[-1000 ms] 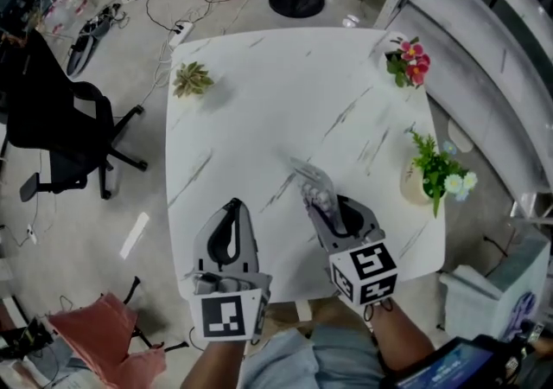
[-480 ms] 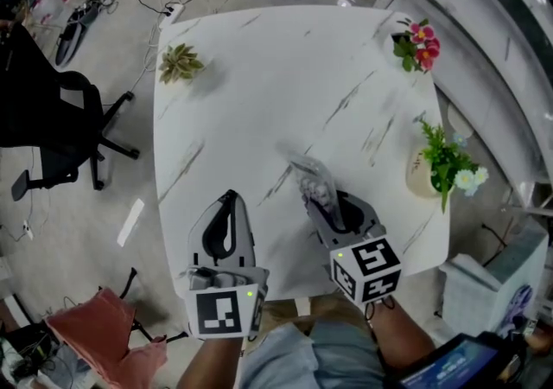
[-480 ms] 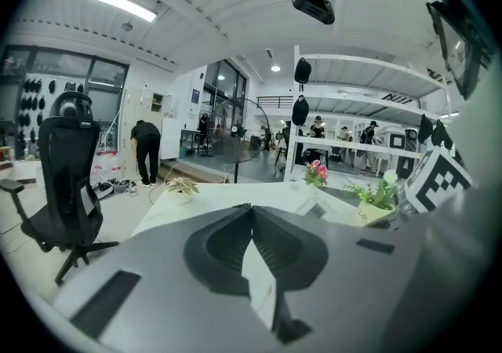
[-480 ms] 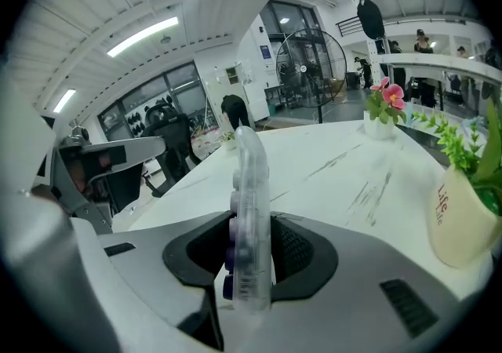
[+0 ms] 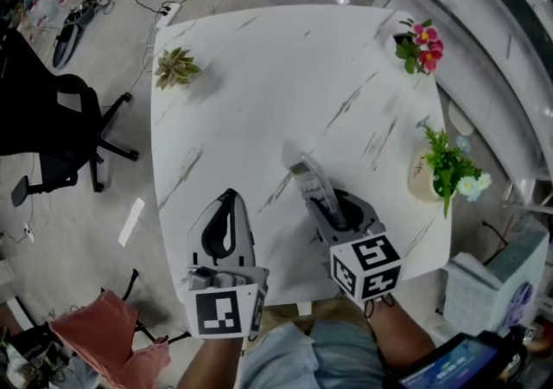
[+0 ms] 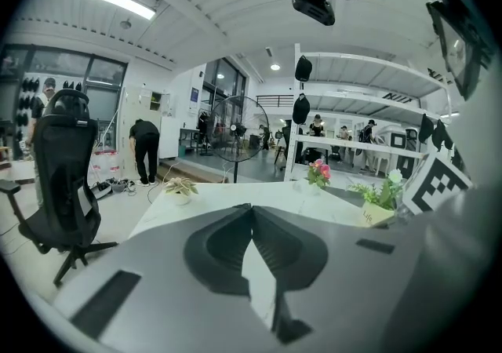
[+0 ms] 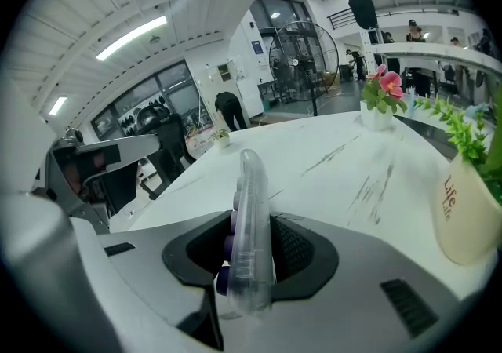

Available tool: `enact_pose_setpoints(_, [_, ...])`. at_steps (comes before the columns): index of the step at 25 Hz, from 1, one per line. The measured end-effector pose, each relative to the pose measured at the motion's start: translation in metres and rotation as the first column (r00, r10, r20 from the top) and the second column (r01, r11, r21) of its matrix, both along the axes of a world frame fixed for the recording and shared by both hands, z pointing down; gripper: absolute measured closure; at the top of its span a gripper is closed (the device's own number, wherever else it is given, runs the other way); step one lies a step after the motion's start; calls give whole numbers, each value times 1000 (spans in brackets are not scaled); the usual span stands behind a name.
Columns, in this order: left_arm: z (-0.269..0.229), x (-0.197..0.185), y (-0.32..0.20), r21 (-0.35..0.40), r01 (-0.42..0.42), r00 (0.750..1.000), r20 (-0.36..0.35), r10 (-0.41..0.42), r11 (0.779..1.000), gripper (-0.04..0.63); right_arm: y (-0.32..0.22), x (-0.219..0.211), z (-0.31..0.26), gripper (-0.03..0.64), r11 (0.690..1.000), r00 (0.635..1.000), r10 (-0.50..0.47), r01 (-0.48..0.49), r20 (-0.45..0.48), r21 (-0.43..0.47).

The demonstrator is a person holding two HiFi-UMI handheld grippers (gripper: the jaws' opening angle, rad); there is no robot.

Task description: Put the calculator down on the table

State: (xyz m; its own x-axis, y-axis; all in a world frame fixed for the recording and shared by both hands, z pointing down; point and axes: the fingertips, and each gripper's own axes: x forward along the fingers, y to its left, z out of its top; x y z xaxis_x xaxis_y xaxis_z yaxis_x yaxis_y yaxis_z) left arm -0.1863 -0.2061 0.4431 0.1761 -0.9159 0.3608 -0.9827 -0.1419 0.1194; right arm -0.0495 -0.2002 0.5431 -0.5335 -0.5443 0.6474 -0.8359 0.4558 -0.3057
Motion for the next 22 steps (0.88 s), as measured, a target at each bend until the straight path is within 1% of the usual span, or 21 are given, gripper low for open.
enact_pose_setpoints(9, [7, 1, -9, -15, -8, 1000, -2, 8, 1000, 588, -5, -1, 0, 460, 1000, 1000, -3, 3, 3, 7])
enact_pose_setpoints(22, [11, 16, -21, -26, -43, 999, 5, 43, 999, 588, -17, 24, 8, 423, 999, 999, 41, -41, 14, 6])
